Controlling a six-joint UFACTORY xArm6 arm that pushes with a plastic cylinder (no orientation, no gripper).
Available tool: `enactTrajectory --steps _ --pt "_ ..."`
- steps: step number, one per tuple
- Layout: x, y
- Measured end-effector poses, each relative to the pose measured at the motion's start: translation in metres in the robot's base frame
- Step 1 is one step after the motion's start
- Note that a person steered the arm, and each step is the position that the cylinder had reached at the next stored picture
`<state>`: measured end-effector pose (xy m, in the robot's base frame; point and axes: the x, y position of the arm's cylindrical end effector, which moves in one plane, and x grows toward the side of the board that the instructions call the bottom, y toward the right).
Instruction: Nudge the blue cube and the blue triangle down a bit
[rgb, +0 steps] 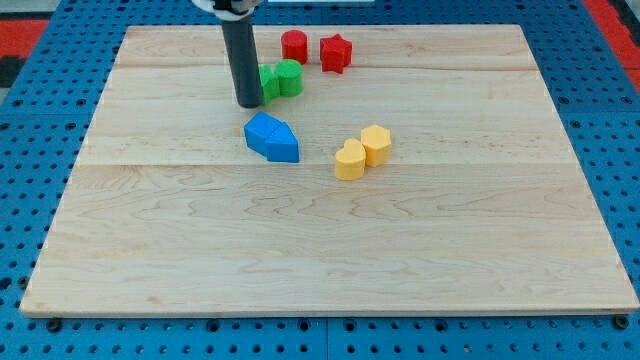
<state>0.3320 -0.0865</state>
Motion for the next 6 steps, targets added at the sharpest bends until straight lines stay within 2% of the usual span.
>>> enactTrajectory --steps 2,4,6 --pt "-0.034 0.029" --pt "0.032 0.016" --pt "0.07 -0.036"
